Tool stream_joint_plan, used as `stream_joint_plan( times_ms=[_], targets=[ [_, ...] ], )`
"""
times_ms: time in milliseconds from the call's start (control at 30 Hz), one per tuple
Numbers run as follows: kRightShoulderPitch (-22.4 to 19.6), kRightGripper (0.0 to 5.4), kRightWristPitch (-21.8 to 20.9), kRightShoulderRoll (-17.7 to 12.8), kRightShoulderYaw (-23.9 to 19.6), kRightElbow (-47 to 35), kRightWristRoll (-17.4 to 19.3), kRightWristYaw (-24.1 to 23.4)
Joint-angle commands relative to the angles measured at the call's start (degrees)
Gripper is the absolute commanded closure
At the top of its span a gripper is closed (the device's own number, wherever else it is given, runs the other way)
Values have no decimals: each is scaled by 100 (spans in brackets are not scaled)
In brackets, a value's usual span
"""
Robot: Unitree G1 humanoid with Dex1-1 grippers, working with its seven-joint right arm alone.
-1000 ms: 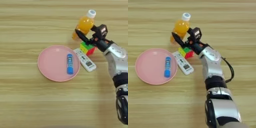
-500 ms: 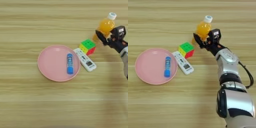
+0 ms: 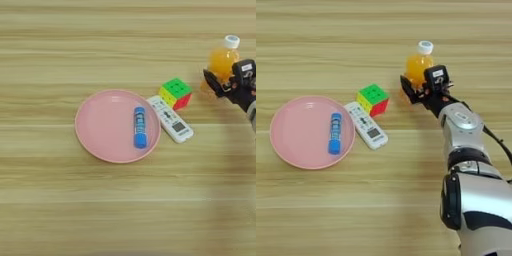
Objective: Move the objects on the table
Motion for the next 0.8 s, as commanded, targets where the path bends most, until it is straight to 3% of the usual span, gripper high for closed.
stream_joint_plan(
  times_ms=[33, 333, 800],
  targets=[
    [-1041, 195, -380, -473, 73, -290, -128, -339],
    [-982, 196, -240, -365, 230, 134, -387, -611],
    [-993, 196, -219, -343, 321, 229, -424, -716]
  ],
)
